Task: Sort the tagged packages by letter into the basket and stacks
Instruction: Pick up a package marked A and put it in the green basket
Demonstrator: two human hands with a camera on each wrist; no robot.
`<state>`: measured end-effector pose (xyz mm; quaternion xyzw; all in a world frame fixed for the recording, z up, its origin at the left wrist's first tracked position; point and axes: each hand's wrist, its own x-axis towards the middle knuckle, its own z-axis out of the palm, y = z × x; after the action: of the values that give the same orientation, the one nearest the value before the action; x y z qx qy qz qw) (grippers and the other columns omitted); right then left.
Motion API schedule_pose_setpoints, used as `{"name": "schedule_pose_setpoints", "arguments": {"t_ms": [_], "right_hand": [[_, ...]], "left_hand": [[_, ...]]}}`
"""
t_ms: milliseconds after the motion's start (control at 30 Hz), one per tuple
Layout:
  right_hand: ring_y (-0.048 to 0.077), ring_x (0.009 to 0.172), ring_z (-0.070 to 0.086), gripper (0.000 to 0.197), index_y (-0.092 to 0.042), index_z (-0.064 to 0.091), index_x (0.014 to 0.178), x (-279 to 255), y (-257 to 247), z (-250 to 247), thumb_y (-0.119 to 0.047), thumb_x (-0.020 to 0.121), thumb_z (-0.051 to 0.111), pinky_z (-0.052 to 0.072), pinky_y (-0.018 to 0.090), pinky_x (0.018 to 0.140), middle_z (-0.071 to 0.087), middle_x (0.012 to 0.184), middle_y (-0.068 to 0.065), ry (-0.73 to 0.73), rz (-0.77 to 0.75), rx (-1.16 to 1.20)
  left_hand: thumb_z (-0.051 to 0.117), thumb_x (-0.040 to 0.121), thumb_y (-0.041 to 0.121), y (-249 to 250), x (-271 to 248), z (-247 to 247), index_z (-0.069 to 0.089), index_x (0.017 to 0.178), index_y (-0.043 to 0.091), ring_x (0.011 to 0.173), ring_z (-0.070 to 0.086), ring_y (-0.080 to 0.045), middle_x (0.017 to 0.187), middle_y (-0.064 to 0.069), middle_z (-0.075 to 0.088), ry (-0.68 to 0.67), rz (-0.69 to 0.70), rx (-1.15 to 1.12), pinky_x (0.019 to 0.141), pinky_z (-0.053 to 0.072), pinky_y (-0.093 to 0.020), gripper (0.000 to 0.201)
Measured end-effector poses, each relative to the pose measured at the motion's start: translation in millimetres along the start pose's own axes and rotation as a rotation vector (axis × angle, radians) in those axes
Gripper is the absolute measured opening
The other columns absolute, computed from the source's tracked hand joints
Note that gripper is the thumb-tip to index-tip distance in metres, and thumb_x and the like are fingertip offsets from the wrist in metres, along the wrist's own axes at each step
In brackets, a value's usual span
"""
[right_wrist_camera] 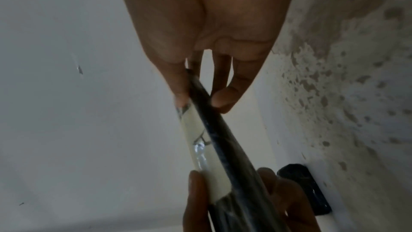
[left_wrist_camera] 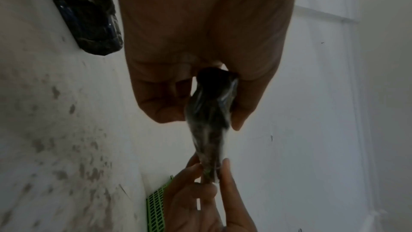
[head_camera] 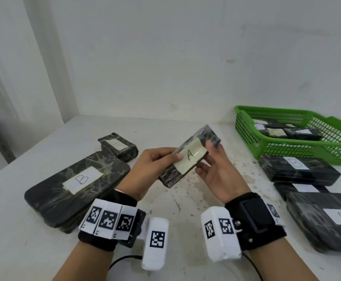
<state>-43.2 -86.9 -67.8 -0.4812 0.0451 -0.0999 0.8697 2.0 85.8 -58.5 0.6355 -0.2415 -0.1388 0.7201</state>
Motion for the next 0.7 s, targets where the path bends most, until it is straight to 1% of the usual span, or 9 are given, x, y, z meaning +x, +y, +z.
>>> {"name": "schedule_pose_setpoints", "arguments": {"t_ms": [67, 133, 233, 333, 433, 500, 567, 633, 700], "right_hand": [[0.013, 0.069, 0.062, 0.024, -0.019, 0.061, 0.107, 0.1, -1.0, -3.2, -0.02, 0.083, 0.066, 0.053, 0.019, 0.058, 0.068, 0.098, 0.005, 0.019, -0.031, -0.001], [0.015, 0.071, 0.067, 0.017, -0.015, 0.062, 0.104, -0.6, 0.3, -4.8, -0.007, 0.089, 0.063, 0.057, 0.02, 0.062, 0.07, 0.1, 0.007, 0.053, -0.045, 0.011], [0.024, 0.08, 0.072, 0.029, -0.011, 0.055, 0.119, -1.0, 0.6, -5.5, 0.0, 0.092, 0.059, 0.059, 0.023, 0.066, 0.068, 0.111, 0.014, 0.107, -0.078, 0.073], [0.031, 0.085, 0.072, 0.045, -0.021, 0.051, 0.129, -2.5, -1.4, -4.7, 0.005, 0.092, 0.056, 0.06, 0.026, 0.065, 0.066, 0.114, 0.014, 0.101, -0.129, 0.057], [0.033, 0.084, 0.073, 0.04, -0.022, 0.056, 0.128, -4.2, -0.8, -3.0, 0.0, 0.094, 0.055, 0.06, 0.027, 0.063, 0.071, 0.108, 0.011, 0.026, -0.113, -0.017], [0.032, 0.081, 0.074, 0.03, -0.02, 0.057, 0.123, -4.5, -0.4, -1.7, -0.017, 0.094, 0.058, 0.059, 0.029, 0.06, 0.073, 0.1, 0.008, 0.025, -0.108, -0.076], [0.028, 0.081, 0.073, 0.029, -0.015, 0.06, 0.11, -3.7, 0.3, -4.0, -0.033, 0.087, 0.06, 0.06, 0.03, 0.059, 0.073, 0.098, 0.008, 0.059, -0.127, -0.131], [0.021, 0.077, 0.072, 0.019, -0.011, 0.062, 0.095, -2.1, 0.5, -7.3, -0.029, 0.091, 0.059, 0.06, 0.029, 0.058, 0.072, 0.091, 0.008, 0.093, -0.163, -0.155], [0.017, 0.07, 0.071, 0.016, -0.009, 0.062, 0.086, -1.9, 0.6, -9.0, -0.021, 0.095, 0.056, 0.06, 0.028, 0.057, 0.071, 0.081, 0.004, 0.1, -0.192, -0.183]], "left_hand": [[0.064, 0.091, 0.012, -2.1, 1.9, -1.4, 0.073, 0.107, 0.005, 0.081, 0.07, -0.015, 0.095, -0.011, 0.076, 0.009, -0.014, 0.011, 0.069, 0.055, -0.02, 0.02], [0.069, 0.085, 0.019, -5.0, 3.3, -4.2, 0.072, 0.11, 0.005, 0.087, 0.07, -0.017, 0.101, -0.015, 0.074, 0.066, 0.011, -0.01, 0.075, 0.056, -0.023, 0.03], [0.066, 0.085, 0.02, -5.1, 4.0, -7.2, 0.068, 0.111, 0.009, 0.088, 0.068, -0.009, 0.099, -0.003, 0.071, 0.138, 0.037, -0.117, 0.077, 0.055, -0.023, 0.029], [0.058, 0.093, 0.014, -7.0, 5.0, -5.5, 0.064, 0.115, 0.008, 0.091, 0.069, -0.017, 0.1, -0.006, 0.07, 0.175, 0.061, -0.202, 0.086, 0.059, -0.035, 0.023], [0.047, 0.102, 0.009, -9.1, 5.1, -2.9, 0.062, 0.111, 0.003, 0.093, 0.069, -0.024, 0.1, -0.012, 0.069, 0.235, 0.084, -0.244, 0.08, 0.061, -0.037, 0.019], [0.045, 0.103, 0.008, -10.1, 5.1, -3.8, 0.061, 0.111, 0.002, 0.097, 0.068, -0.026, 0.103, -0.013, 0.068, 0.237, 0.075, -0.273, 0.077, 0.061, -0.037, 0.019], [0.044, 0.103, 0.009, -10.6, 4.1, -4.3, 0.059, 0.114, 0.004, 0.102, 0.066, -0.029, 0.106, -0.012, 0.066, 0.211, 0.042, -0.318, 0.075, 0.062, -0.038, 0.019], [0.045, 0.102, 0.013, -8.9, 3.1, -2.8, 0.055, 0.12, 0.01, 0.101, 0.065, -0.029, 0.107, -0.01, 0.063, 0.185, 0.025, -0.374, 0.072, 0.062, -0.04, 0.02], [0.051, 0.097, 0.021, -6.5, 2.1, 0.4, 0.05, 0.125, 0.019, 0.096, 0.068, -0.028, 0.106, -0.009, 0.061, 0.161, 0.032, -0.371, 0.069, 0.062, -0.042, 0.028]]}}
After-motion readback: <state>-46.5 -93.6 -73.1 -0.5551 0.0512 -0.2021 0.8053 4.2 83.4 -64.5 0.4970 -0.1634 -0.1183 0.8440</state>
